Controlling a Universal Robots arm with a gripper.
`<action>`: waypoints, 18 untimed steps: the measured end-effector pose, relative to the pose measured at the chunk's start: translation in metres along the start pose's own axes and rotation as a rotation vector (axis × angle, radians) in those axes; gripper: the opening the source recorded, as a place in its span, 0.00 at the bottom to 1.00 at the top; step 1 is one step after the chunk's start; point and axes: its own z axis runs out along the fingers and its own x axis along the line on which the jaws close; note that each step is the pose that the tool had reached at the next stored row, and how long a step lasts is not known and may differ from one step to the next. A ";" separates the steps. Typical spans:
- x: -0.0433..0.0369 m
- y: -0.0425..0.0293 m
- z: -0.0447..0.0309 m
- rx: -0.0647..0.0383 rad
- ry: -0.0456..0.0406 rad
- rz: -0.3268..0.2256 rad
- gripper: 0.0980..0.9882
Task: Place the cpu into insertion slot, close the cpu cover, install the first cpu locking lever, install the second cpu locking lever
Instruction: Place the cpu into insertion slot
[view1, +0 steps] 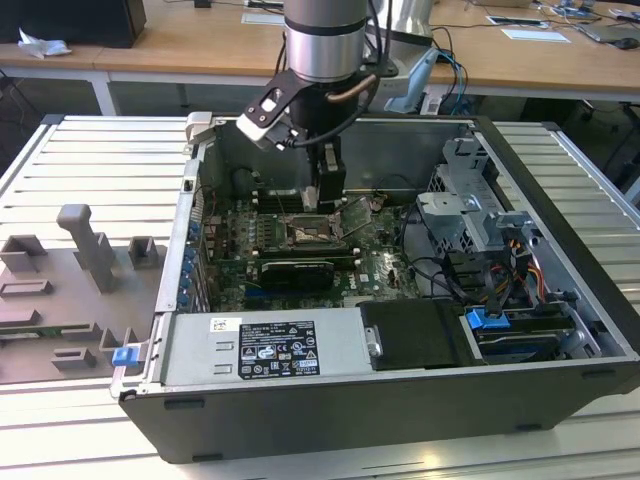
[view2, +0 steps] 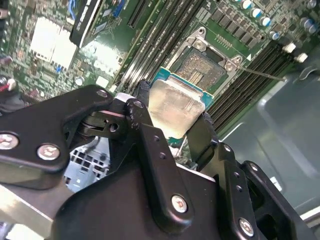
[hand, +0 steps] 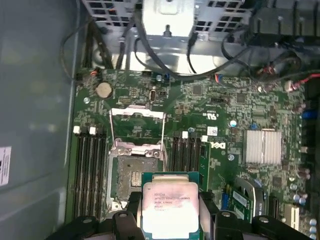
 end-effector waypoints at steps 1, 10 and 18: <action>0.0000 0.0000 0.0005 0.000 0.0000 0.003 0.50; 0.0060 -0.0011 0.0197 0.000 0.0000 0.004 0.50; 0.0167 -0.0020 0.0379 0.000 -0.0001 0.003 0.50</action>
